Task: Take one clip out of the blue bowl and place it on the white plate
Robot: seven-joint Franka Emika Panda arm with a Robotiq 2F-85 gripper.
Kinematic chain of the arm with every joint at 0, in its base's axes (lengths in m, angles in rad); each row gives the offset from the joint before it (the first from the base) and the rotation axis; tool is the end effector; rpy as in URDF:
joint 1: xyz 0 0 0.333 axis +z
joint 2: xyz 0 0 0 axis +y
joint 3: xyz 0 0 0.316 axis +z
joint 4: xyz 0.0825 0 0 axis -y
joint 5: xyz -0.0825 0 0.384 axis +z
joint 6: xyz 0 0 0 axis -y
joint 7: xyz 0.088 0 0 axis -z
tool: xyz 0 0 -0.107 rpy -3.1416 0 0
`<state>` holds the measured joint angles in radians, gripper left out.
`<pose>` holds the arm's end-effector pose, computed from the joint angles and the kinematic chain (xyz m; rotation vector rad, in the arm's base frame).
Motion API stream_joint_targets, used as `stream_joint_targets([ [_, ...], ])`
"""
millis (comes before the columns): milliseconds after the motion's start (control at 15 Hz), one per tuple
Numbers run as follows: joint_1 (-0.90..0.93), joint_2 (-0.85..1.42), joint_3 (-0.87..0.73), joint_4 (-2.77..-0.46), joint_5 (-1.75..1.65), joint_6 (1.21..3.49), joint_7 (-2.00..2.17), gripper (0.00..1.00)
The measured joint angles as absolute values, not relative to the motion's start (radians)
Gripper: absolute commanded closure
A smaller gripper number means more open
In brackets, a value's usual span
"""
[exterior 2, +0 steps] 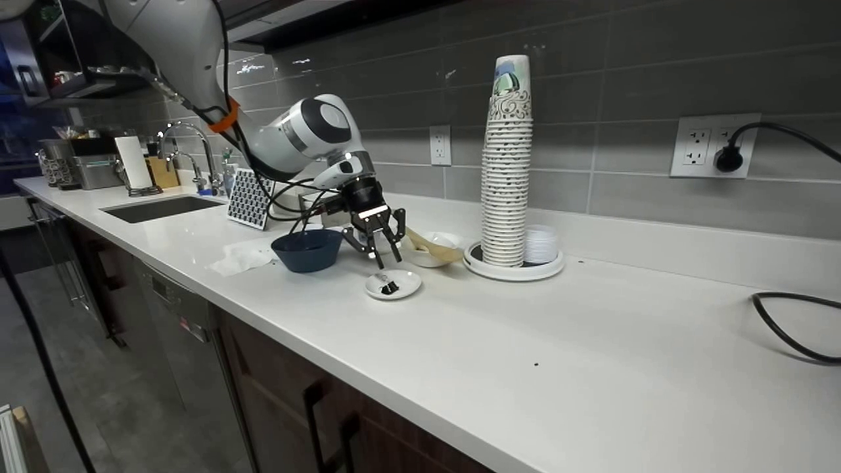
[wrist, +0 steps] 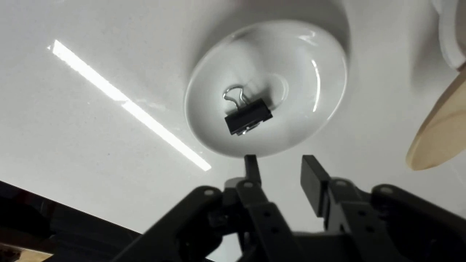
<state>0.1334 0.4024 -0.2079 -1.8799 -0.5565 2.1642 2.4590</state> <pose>0.6209 -0.0601 0.2977 1.2867 -2.4558 0.6281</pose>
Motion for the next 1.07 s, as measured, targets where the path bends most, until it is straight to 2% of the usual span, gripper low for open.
stream_joint_targets([
  [200, 0.132, 0.378, -0.201, -1.887, -0.555, 2.184, 2.434, 0.10],
  [333, 0.126, 0.327, -0.190, -1.929, -0.556, 2.267, 2.375, 0.00],
  [733, 0.098, 0.073, -0.164, -2.216, -0.584, 2.482, 2.143, 0.00],
  [1067, 0.070, -0.184, -0.087, -2.437, -0.571, 2.555, 1.920, 0.00],
])
